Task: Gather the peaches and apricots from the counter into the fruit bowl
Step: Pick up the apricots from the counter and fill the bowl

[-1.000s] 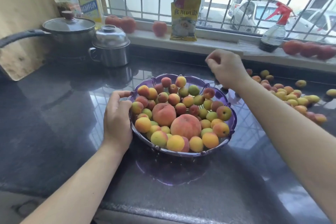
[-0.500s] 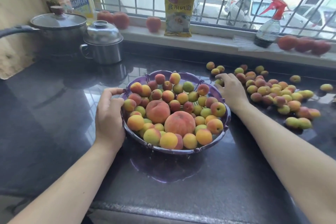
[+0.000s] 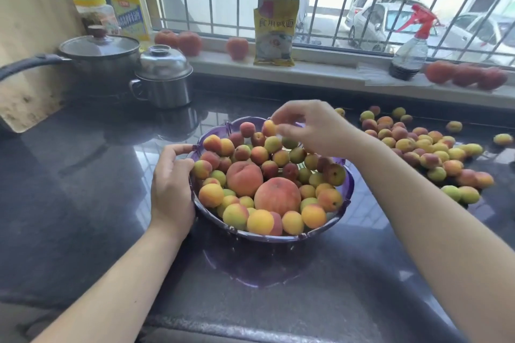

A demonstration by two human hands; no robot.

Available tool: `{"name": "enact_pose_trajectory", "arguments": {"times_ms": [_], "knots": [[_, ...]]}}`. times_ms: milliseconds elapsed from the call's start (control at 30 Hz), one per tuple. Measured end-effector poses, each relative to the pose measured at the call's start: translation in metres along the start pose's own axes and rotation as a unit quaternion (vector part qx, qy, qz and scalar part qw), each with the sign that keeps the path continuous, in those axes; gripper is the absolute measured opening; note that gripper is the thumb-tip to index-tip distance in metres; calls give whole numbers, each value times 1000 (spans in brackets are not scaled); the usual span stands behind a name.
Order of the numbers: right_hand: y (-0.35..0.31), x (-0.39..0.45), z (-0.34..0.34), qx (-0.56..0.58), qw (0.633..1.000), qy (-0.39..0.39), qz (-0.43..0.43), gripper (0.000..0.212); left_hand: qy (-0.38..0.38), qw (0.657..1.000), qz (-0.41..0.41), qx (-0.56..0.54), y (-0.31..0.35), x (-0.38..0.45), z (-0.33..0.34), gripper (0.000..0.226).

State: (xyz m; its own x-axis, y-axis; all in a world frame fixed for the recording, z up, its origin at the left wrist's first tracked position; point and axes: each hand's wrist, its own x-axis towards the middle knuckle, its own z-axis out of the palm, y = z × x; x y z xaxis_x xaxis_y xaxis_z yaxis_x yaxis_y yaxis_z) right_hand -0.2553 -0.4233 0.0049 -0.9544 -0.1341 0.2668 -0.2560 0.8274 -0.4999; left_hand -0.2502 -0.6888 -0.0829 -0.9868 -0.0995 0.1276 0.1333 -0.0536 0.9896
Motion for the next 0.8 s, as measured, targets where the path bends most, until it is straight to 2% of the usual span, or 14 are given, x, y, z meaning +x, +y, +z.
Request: {"name": "enact_pose_trajectory", "arguments": {"times_ms": [100,167,233,300,400,633,800], "knots": [[42,-2,-11,79,975,188,89,13,2,1000,4,5,-2,2,0,21],[85,-2,-6,38,951,244,183,18,5,1000,7,5,-3,2,0,21],[126,-4,11,-39,946,209,247,29,4,1000,17,4,-2,2,0,22],[151,0,29,-96,952,153,249,44,2,1000,22,0,-1,1,1,25],[156,22,36,-148,950,127,242,54,6,1000,16,1,-2,2,1,26],[160,47,34,-222,932,66,281,49,9,1000,15,-2,-3,3,2,23],[152,38,35,-217,936,145,237,30,2,1000,12,0,-1,3,0,22]]}}
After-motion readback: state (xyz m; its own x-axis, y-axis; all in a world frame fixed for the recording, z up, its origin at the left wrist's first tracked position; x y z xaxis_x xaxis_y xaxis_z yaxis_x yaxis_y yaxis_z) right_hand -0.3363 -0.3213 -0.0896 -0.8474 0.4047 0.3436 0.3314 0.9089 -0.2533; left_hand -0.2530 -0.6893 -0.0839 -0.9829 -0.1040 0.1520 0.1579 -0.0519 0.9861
